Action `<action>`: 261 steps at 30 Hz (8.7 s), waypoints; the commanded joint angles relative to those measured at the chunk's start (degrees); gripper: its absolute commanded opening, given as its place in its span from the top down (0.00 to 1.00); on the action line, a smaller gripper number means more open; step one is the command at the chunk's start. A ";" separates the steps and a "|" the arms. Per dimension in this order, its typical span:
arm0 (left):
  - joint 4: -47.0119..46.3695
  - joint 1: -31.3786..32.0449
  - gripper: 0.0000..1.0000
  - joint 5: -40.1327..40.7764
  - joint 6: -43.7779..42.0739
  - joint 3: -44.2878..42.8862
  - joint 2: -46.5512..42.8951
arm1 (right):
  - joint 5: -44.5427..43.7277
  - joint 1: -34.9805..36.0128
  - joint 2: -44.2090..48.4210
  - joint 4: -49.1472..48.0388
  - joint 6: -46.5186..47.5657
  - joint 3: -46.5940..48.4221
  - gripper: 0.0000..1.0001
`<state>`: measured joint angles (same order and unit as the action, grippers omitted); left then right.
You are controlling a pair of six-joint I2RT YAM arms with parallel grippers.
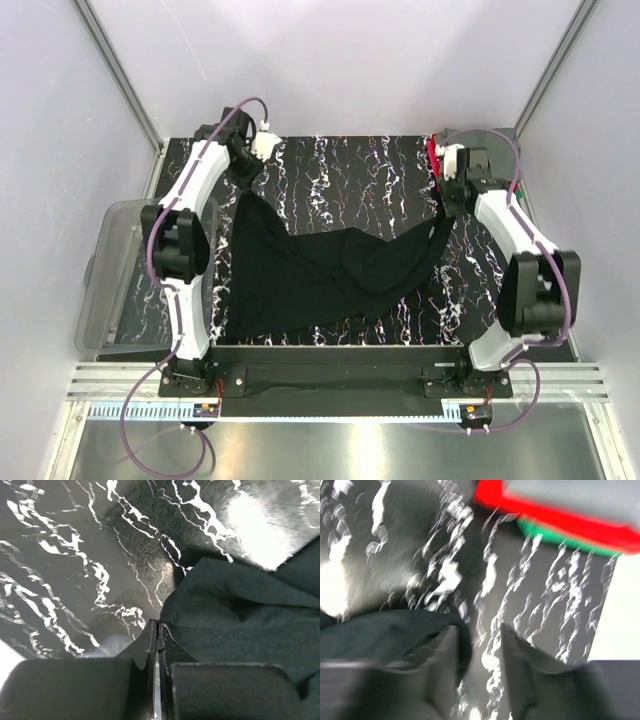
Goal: Fold and stack the t-shirts
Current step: Flatten the tshirt out
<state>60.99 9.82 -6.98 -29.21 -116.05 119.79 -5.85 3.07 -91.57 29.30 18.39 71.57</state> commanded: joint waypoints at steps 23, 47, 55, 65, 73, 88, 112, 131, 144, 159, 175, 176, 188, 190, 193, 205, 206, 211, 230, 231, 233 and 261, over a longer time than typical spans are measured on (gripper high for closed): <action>-2.72 3.36 1.00 2.50 1.44 2.58 -6.23 | 37.05 22.15 32.78 -10.48 61.32 -39.14 0.45; -2.72 3.71 1.00 3.47 1.53 2.49 -7.02 | 20.80 25.23 16.18 -28.76 51.86 -25.10 0.99; -2.72 4.06 1.00 3.29 1.44 2.32 -6.50 | 11.06 19.70 -0.78 -33.51 45.24 -5.94 0.97; -2.72 5.03 1.00 4.08 1.26 1.97 -6.06 | 2.60 13.37 -21.53 -34.05 35.67 14.02 0.98; -2.72 5.73 1.00 5.05 0.82 2.23 -5.88 | -6.25 8.54 -29.62 -29.75 32.77 30.02 0.69; -2.63 7.40 1.00 6.11 0.30 2.58 -5.97 | 5.67 6.86 -10.21 -18.34 22.50 8.32 0.37; -2.28 8.72 1.00 6.81 -0.32 2.58 -4.91 | 15.78 5.89 -33.14 4.27 19.31 28.80 0.49; -3.60 7.05 1.00 11.55 -2.78 -5.68 -7.90 | 20.28 5.54 -18.47 8.67 17.74 39.88 0.78; -3.51 7.40 1.00 10.59 -1.55 -1.38 -9.13 | 32.03 0.80 -32.53 28.53 22.03 39.79 0.46; -3.60 8.02 1.00 10.85 -1.46 -2.07 -7.81 | 37.66 0.97 -39.82 41.63 25.90 49.28 0.41; -3.51 8.63 1.00 11.55 -1.55 -1.90 -7.38 | 36.78 1.06 -46.94 46.28 26.96 57.01 0.46; -3.51 8.63 1.00 11.55 -1.64 -1.99 -7.37 | 36.70 1.06 -47.03 46.63 27.05 57.10 0.48; -3.51 8.98 1.00 11.11 -1.29 -3.39 -6.23 | 36.17 1.59 -47.03 51.03 29.60 54.03 0.60; -3.51 9.07 1.00 11.11 -1.37 -3.39 -6.23 | 35.91 1.59 -47.03 50.95 29.42 53.85 0.68; -3.51 9.07 1.00 10.94 -1.20 -3.39 -6.23 | 34.94 1.76 -46.95 50.07 28.89 53.50 0.70; -3.51 9.25 1.00 11.20 -1.20 -3.75 -6.23 | 30.11 2.82 -44.05 42.77 27.22 46.65 0.92; -3.60 9.25 1.00 11.12 -1.11 -3.75 -6.23 | 30.02 2.90 -41.78 42.42 27.22 45.69 0.98; -3.60 9.25 1.00 10.50 -0.93 -3.83 -5.79 | 28.61 3.17 -29.92 39.00 28.54 34.79 1.00; -3.69 9.07 1.00 9.44 -1.02 -8.67 -2.63 | 23.07 4.07 -4.92 42.52 34.17 11.26 0.63; -3.69 9.07 1.00 9.44 -1.02 -8.58 -2.72 | 23.16 3.27 -6.33 40.59 32.86 14.09 0.63; -3.60 9.07 1.00 9.79 -0.85 -7.88 -3.07 | 22.64 1.95 -11.51 37.95 30.31 22.07 0.62; -3.60 9.25 1.00 12.61 -2.08 -5.24 -4.56 | 36.27 0.53 -48.01 49.47 22.13 59.66 0.14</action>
<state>58.76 18.81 4.38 -30.52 -120.36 117.40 32.91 3.33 -141.51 76.27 40.36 132.33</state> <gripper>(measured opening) 0.012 0.698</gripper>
